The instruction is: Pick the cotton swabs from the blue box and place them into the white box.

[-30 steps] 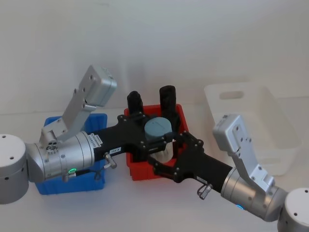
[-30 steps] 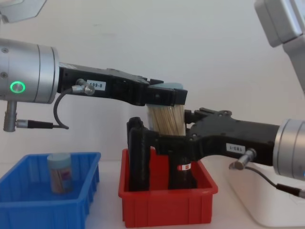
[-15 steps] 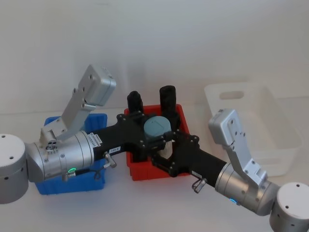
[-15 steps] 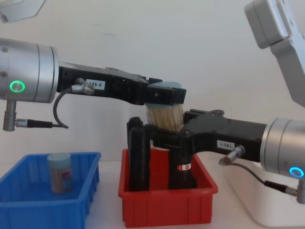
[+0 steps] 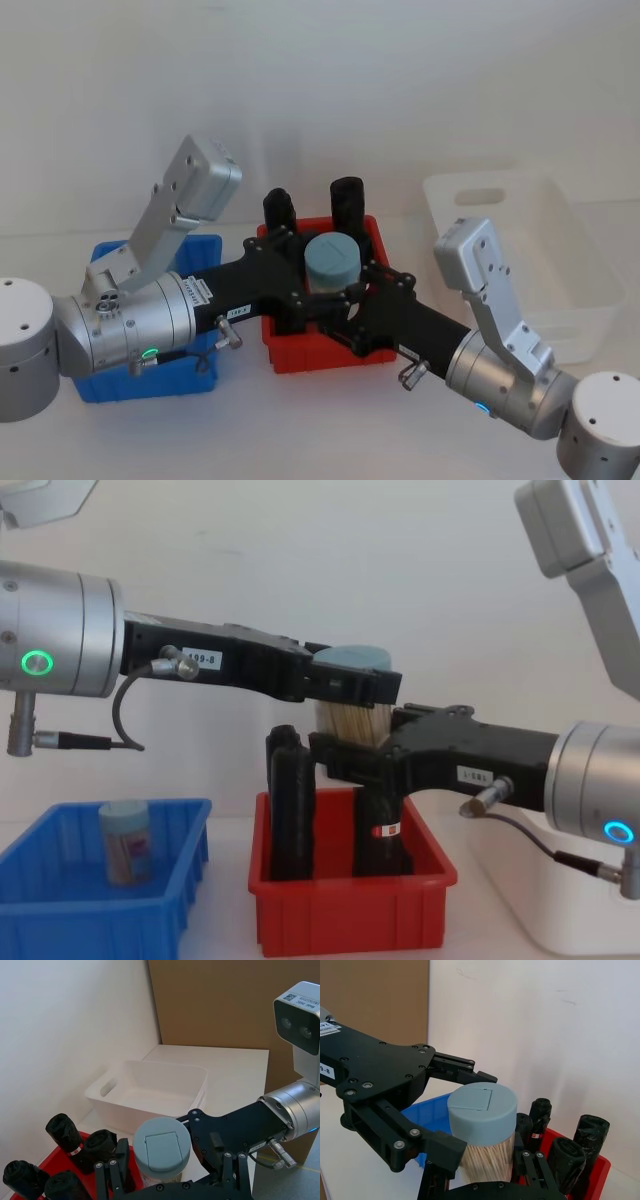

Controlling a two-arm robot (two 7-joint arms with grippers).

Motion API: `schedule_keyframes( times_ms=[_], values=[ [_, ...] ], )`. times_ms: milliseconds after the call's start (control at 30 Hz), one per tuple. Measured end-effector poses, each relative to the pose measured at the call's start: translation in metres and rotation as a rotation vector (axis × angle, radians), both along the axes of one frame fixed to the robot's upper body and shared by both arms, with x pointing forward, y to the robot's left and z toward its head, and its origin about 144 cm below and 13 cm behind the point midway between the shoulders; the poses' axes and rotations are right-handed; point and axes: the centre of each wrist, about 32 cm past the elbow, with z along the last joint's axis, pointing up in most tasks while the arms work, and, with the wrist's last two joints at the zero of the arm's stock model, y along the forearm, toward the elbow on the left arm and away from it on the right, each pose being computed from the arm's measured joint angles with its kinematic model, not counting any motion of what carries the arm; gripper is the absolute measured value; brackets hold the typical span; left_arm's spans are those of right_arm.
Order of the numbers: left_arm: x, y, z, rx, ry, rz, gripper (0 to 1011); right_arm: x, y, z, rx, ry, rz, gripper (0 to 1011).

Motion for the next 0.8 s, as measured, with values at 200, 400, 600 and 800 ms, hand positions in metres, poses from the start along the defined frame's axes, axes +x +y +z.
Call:
schedule_keyframes(
  times_ms=[200, 400, 600, 800],
  values=[
    [0.000, 0.000, 0.000, 0.000, 0.000, 0.000, 1000, -0.001, -0.003, 0.000, 0.004, -0.002, -0.021, 634],
    [0.000, 0.000, 0.000, 0.000, 0.000, 0.000, 1000, -0.004, -0.014, 0.000, 0.016, 0.000, -0.070, 634],
    [0.000, 0.000, 0.000, 0.000, 0.000, 0.000, 1000, -0.008, -0.031, -0.002, 0.033, 0.006, -0.139, 634],
    [0.000, 0.000, 0.000, 0.000, 0.000, 0.000, 1000, -0.011, -0.050, -0.004, 0.047, 0.012, -0.222, 634]
  ],
)
